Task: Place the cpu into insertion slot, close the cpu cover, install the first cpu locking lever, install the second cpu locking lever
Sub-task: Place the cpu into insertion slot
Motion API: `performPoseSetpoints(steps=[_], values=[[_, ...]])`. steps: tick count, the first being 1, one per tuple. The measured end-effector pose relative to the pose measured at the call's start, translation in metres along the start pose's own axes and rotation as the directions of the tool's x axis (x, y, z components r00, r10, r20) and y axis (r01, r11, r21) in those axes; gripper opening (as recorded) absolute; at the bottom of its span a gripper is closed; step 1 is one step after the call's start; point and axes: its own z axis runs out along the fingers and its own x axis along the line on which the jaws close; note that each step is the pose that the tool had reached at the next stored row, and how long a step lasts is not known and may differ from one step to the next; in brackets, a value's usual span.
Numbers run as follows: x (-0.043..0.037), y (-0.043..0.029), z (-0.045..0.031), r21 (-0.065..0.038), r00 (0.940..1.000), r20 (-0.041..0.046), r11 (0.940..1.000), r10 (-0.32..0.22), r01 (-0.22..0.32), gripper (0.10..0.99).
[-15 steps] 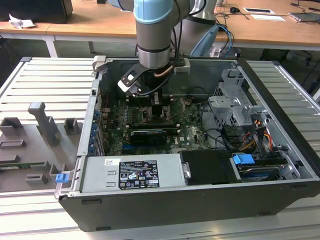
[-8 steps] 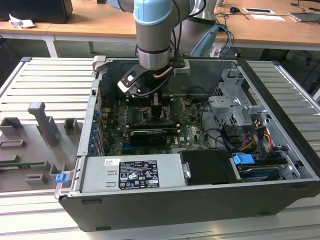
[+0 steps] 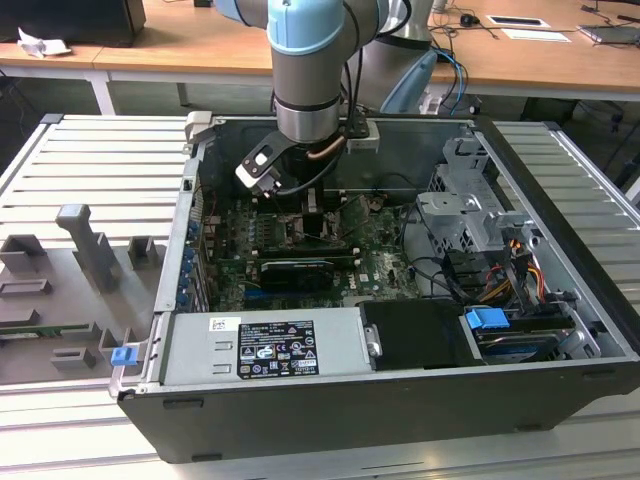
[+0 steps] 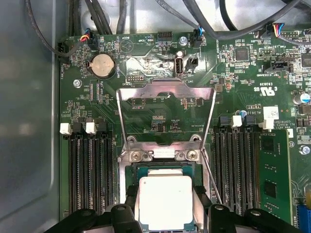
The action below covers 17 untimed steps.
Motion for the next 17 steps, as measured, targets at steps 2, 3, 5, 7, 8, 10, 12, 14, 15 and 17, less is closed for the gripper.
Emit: performPoseSetpoints(steps=[2,3,5,7,8,10,12,14,15,17], values=[[0.0000,0.0000,0.0000,0.000,1.0000,0.0000,1.0000,0.000,0.000,0.529],[0.0000,0.0000,0.0000,0.000,1.0000,0.0000,1.0000,0.000,0.000,0.541],[0.0000,0.0000,0.0000,0.000,1.0000,0.0000,1.0000,0.000,0.000,0.604],[0.0000,0.0000,-0.0003,0.000,1.0000,0.0000,1.0000,0.000,0.000,0.604],[0.0000,0.0001,-0.0008,0.000,1.0000,0.0001,1.0000,0.000,0.000,0.604],[0.0001,0.0002,-0.0016,0.000,1.0000,-0.0003,1.0000,0.000,0.000,0.604],[0.0000,0.0003,-0.0032,0.000,1.0000,0.0000,1.0000,0.000,0.000,0.604],[0.0001,0.0004,-0.0056,0.000,1.0000,0.0000,1.0000,0.000,0.000,0.604],[0.0001,0.0006,-0.0072,0.000,1.0000,0.0001,1.0000,0.000,0.000,0.604],[0.0001,0.0007,-0.0089,0.000,1.0000,0.0001,1.0000,0.000,0.000,0.604]])
